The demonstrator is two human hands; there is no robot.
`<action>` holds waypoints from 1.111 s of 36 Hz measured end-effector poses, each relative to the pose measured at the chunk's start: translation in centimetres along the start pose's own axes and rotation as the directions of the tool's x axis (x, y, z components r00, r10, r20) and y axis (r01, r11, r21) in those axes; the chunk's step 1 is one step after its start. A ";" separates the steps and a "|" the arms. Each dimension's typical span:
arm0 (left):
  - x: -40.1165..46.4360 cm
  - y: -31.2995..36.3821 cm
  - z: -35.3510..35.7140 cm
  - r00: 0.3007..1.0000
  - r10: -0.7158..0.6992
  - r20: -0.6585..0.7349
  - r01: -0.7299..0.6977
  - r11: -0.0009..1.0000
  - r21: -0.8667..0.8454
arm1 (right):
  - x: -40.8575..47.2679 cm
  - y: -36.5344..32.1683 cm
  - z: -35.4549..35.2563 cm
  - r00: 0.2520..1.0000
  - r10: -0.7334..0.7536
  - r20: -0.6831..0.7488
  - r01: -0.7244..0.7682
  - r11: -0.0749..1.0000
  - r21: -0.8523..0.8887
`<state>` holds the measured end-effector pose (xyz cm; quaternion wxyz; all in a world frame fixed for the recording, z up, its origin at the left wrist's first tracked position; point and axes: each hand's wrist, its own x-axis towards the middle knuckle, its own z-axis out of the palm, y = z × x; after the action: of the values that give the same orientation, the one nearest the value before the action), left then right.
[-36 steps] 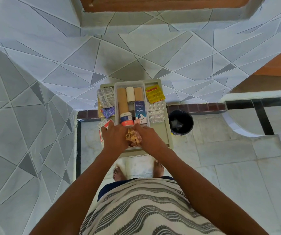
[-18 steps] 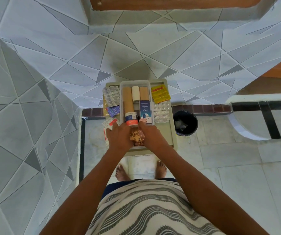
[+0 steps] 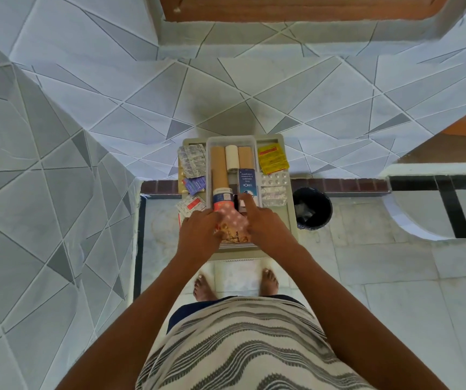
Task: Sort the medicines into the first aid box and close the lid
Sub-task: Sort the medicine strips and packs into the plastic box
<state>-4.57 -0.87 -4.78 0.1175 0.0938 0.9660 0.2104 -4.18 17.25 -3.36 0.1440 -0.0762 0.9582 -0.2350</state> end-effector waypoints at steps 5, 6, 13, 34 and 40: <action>-1.4 -1.5 0.5 0.994 -0.033 -0.104 0.010 0.976 -0.216 | 0.5 0.3 -1.4 0.980 -0.049 0.191 0.060 0.997 -0.051; -1.6 -1.6 0.5 0.994 -0.030 -0.107 0.004 0.973 -0.232 | 0.6 0.1 -1.4 0.974 -0.067 0.218 0.077 0.996 -0.037; -2.5 -2.7 1.2 0.993 0.067 -0.102 -0.089 0.970 -0.228 | 2.2 -0.6 -0.3 0.946 -0.066 0.316 0.120 0.981 -0.155; -0.7 -1.3 0.8 0.999 0.027 -0.024 -0.022 0.983 0.182 | 2.0 -0.7 1.0 0.983 -0.028 0.180 0.078 0.958 -0.277; -0.3 -0.4 1.3 0.999 0.003 0.035 -0.010 0.982 0.187 | 2.2 -0.6 1.4 0.986 -0.022 0.168 0.074 0.949 -0.308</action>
<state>-3.95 -0.78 -6.01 0.1241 0.1113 0.9790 0.1173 -5.75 15.61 -4.78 0.2018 -0.1403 0.9663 -0.0767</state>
